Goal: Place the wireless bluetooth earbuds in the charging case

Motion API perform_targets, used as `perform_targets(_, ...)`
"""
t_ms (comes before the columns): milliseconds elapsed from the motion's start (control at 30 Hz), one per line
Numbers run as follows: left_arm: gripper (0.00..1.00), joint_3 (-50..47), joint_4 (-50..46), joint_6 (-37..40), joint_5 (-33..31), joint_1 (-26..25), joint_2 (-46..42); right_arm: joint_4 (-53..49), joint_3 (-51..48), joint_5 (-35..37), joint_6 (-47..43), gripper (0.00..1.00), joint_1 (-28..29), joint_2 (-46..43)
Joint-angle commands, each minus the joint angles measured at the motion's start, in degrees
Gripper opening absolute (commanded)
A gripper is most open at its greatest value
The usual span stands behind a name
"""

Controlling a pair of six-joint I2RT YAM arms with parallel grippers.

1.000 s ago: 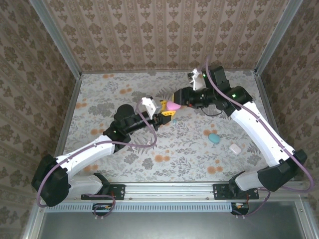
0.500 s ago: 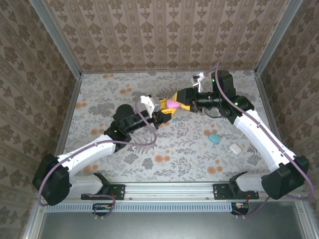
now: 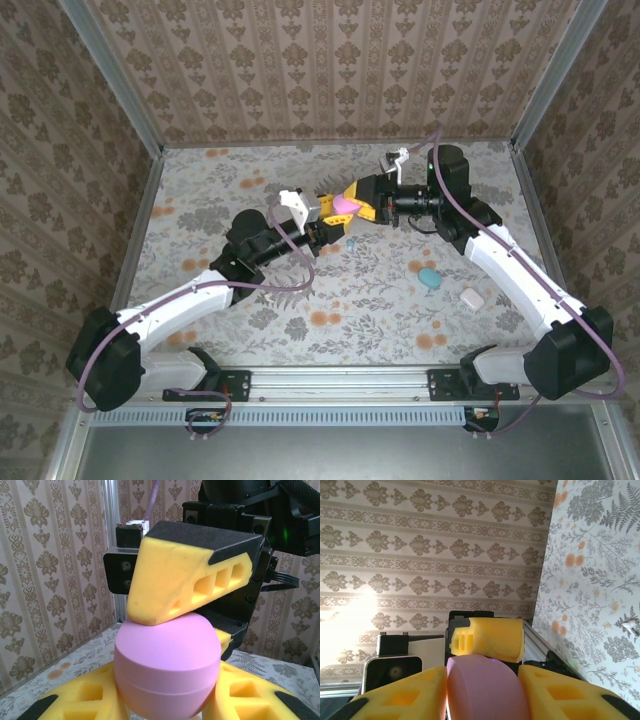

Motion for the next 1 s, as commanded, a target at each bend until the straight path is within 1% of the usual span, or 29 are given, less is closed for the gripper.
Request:
perform_targets(0, 0.34, 1.43, 1.28, -0.56, -1.04, 0.03, 0.16, 3.47, -0.69, -2.21, 2.17, 0.36, -0.41, -0.99)
perform_targets(167, 0.35, 1.62, 0.23, -0.24, -1.78, 0.06, 0.35, 3.25, -1.37, -1.46, 2.14, 0.3, -0.47, -2.0)
perform_targets(200, 0.37, 1.69, -0.05, -0.14, -1.98, 0.08, 0.43, 3.22, -1.6, -0.85, 2.09, 0.28, -0.45, -2.26)
perform_targets(233, 0.39, 1.82, -0.44, 0.09, -2.06, 0.08, 0.47, 3.13, -1.9, -0.36, 2.01, 0.28, -0.52, -2.48)
perform_targets(300, 0.39, 2.03, -1.03, 0.31, -2.13, 0.09, 0.56, 2.83, -2.41, 0.4, 1.94, 0.27, -0.56, -2.75)
perform_targets(433, 0.46, 2.14, -1.67, 0.63, -2.46, 0.1, 0.49, 2.73, -3.51, 2.33, 2.08, 0.26, -1.26, -3.19)
perform_targets(567, 0.59, 2.45, -4.24, 1.74, -2.16, 0.1, 0.3, 4.0, -4.84, 4.67, 2.98, 0.26, -2.2, -3.81)
perform_targets(700, 0.7, 1.87, -6.18, 2.93, -2.58, 0.19, 0.21, 5.19, -6.91, 7.52, 2.92, 0.26, -4.31, -4.36)
perform_targets(833, 0.72, 0.54, -7.14, 3.35, -4.44, 0.17, -0.55, 0.26, -8.71, 14.27, -1.74, 0.26, -7.82, -4.29)
perform_targets(900, 0.72, -0.14, -7.79, 3.88, -5.89, 0.21, -1.38, -1.54, -9.6, 18.12, -5.82, 0.26, -9.09, -3.58)
perform_targets(967, 0.72, -0.48, -8.86, 4.22, -7.78, 0.17, -2.23, -5.75, -9.62, 23.05, -10.96, 0.26, -10.01, -1.9)
